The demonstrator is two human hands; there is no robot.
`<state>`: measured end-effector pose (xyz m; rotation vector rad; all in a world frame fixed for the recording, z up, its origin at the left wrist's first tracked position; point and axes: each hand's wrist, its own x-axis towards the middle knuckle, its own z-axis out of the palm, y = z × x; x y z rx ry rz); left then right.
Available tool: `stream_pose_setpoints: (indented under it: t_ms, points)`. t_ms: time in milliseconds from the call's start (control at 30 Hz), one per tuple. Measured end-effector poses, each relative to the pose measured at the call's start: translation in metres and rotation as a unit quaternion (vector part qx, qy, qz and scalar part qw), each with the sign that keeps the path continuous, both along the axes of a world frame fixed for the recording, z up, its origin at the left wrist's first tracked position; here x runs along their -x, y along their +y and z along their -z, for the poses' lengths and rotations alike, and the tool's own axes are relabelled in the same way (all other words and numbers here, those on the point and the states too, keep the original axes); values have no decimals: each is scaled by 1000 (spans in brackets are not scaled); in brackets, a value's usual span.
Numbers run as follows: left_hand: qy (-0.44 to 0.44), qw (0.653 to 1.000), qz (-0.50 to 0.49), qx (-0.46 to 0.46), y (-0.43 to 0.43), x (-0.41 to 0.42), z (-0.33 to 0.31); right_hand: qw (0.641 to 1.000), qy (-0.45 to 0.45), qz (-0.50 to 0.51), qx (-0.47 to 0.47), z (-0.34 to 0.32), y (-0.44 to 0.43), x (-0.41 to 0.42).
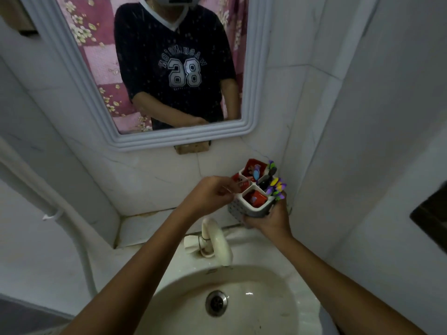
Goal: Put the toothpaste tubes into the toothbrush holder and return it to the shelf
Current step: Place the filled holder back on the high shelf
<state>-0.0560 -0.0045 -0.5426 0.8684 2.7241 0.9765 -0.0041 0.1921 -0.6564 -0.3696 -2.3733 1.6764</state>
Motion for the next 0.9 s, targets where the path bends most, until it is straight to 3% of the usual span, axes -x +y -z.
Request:
stream_pose_setpoints:
  t_ms: [233,467,633,800,900]
  points:
    - [167,978,60,-110,7,-42,-146,989,134,52,-32,-138,35,-16]
    - [462,880,15,-113,1,-62,-339,965,251,42,-70,-338,67,-42]
    - [617,781,-93,-2,0,-63,-463,946,317,26,-67,-491,71,-67]
    - [630,736,-200,145,-7,-34,-541,944,322,27,-60,-610,68,-79]
    - [601,740,-224,202,-14,-10,-557,943,318,52,-80,-665,65,-77]
